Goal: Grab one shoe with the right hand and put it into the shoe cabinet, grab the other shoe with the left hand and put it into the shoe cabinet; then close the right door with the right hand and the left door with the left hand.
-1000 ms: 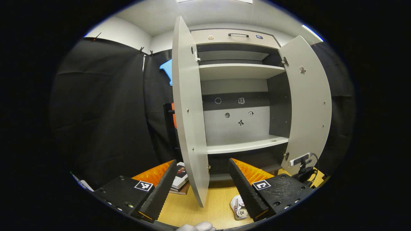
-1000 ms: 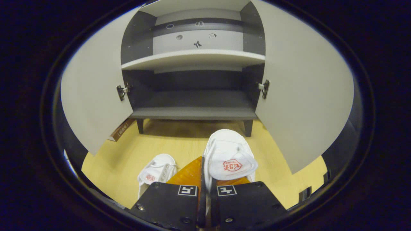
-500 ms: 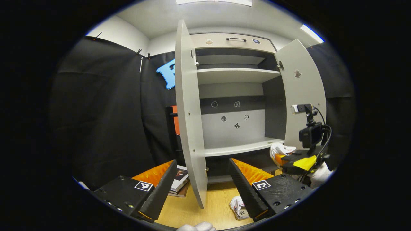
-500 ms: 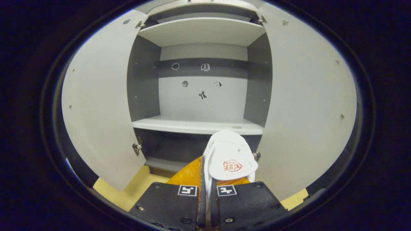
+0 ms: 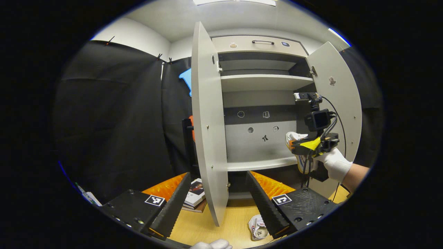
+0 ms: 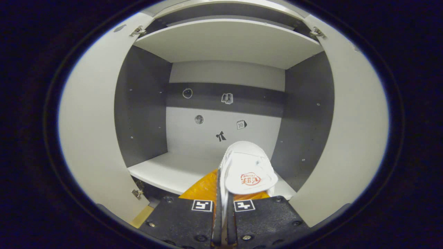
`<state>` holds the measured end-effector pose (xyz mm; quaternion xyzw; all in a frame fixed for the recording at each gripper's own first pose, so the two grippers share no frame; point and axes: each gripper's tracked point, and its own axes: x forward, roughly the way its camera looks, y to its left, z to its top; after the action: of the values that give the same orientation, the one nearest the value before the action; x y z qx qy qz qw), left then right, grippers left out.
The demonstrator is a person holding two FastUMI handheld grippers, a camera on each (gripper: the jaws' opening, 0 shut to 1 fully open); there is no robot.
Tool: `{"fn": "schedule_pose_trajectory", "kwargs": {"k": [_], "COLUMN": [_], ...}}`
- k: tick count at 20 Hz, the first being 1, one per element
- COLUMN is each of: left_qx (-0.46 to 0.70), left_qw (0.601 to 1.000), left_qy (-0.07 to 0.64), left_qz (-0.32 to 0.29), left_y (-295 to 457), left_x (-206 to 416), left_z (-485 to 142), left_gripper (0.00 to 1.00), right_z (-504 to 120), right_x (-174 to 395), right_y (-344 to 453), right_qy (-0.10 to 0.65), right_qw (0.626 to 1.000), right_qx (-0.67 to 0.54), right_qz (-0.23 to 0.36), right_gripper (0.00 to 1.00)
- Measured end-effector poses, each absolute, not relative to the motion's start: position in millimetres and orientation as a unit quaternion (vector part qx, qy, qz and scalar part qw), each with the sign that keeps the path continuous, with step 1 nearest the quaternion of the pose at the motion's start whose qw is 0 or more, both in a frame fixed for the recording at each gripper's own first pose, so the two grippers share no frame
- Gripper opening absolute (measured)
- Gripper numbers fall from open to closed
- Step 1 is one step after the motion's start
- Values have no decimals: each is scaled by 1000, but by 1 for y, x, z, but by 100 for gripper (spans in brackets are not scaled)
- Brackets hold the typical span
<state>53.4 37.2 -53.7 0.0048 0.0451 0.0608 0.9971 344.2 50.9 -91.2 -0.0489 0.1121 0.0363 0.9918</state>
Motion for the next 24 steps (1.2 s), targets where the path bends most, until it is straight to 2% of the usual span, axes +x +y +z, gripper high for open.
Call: {"fn": "schedule_pose_trajectory", "kwargs": {"k": [6, 15, 20, 21, 24], "left_qx": [8, 11, 10, 10, 11], "left_qw": [995, 993, 993, 993, 993], "left_qy": [54, 61, 56, 53, 47], "left_qz": [89, 103, 101, 101, 104], "left_y": [33, 32, 30, 30, 32], "left_x": [61, 67, 65, 64, 61], "left_z": [-48, -45, -43, -42, -40], "left_gripper": [96, 96, 96, 96, 96], "right_z": [-97, -158, -172, -176, -175], "right_x": [426, 471, 476, 478, 474], "right_y": [54, 55, 53, 54, 56], "right_qy": [138, 286, 338, 346, 362], "right_qw": [988, 957, 940, 937, 932], "right_qx": [-46, -31, -38, -35, -19], "right_qz": [41, 34, 38, 36, 27], "right_gripper": [10, 7, 17, 22, 23]}}
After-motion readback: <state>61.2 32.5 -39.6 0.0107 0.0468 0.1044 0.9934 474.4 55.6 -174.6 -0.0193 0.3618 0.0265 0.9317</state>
